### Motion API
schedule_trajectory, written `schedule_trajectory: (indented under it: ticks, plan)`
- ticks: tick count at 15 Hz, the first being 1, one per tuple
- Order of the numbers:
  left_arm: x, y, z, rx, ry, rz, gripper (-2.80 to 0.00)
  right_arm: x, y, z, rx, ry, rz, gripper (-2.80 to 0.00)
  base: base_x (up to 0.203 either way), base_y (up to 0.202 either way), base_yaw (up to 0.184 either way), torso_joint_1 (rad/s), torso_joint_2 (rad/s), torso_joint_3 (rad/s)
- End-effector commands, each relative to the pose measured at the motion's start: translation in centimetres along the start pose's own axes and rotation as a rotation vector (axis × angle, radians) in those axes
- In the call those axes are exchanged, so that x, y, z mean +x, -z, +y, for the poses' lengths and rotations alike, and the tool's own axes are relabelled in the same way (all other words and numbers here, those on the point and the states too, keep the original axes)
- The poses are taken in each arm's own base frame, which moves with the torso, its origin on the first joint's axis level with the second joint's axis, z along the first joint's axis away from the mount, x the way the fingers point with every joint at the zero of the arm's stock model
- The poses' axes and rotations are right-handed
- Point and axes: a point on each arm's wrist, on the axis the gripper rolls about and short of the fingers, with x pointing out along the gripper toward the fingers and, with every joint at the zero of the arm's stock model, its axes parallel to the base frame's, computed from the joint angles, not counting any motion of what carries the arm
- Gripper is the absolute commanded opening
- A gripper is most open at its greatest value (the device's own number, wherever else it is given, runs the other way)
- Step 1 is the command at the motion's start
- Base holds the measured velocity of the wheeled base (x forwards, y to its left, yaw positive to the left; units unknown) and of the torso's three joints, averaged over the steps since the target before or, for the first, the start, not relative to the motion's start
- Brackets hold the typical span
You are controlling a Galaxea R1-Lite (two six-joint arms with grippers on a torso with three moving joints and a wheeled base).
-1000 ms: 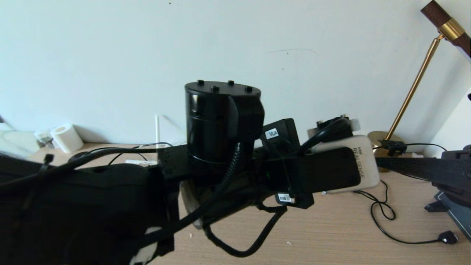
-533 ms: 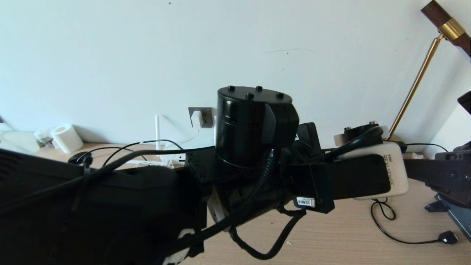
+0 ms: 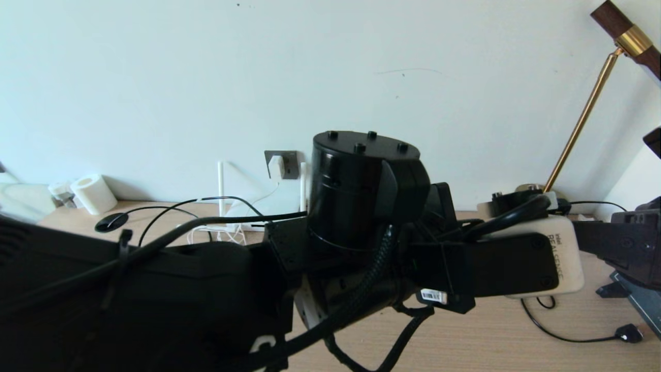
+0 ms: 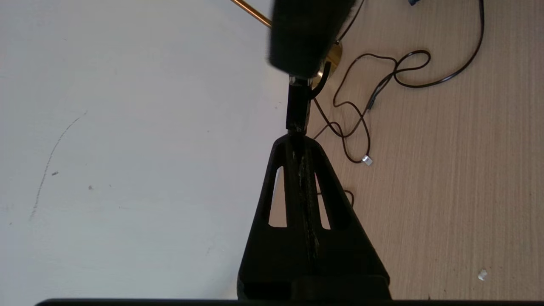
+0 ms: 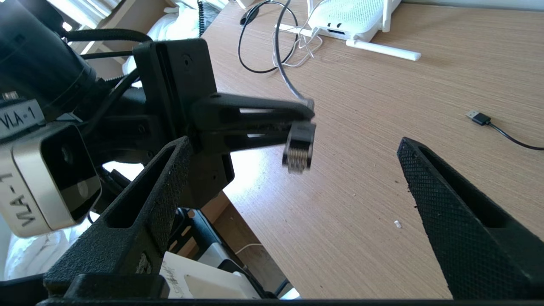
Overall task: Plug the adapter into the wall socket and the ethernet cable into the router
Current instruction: Hand it to the other hand
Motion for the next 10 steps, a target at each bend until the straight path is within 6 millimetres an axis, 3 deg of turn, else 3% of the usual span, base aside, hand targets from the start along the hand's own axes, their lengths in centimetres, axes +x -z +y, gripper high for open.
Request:
schedule_trajectory:
  ticks: [1, 7, 8, 10]
  plan:
    - [-0.18, -0.11, -0.08, 0.006, 0.001, -0.003, -2.80, -0.04, -0.07, 0.11, -0.002, -0.007, -0.002, 0.00, 0.000, 0.000, 0.000, 0.000, 0.00, 0.000]
    - [-0.15, -0.26, -0.27, 0.005, 0.006, -0.007, -2.80, 0.17, -0.03, 0.03, 0.002, -0.015, 0.009, 0.00, 0.000, 0.000, 0.000, 0.000, 0.00, 0.000]
    - [-0.16, -0.37, -0.29, 0.005, 0.006, -0.010, -2.80, 0.23, -0.01, 0.08, 0.002, -0.019, 0.011, -2.80, 0.000, 0.000, 0.000, 0.000, 0.00, 0.000]
    - [-0.07, -0.36, -0.30, 0.004, 0.005, -0.011, -2.80, 0.43, 0.17, 0.02, 0.008, -0.022, 0.022, -2.80, 0.000, 0.000, 0.000, 0.000, 0.00, 0.000]
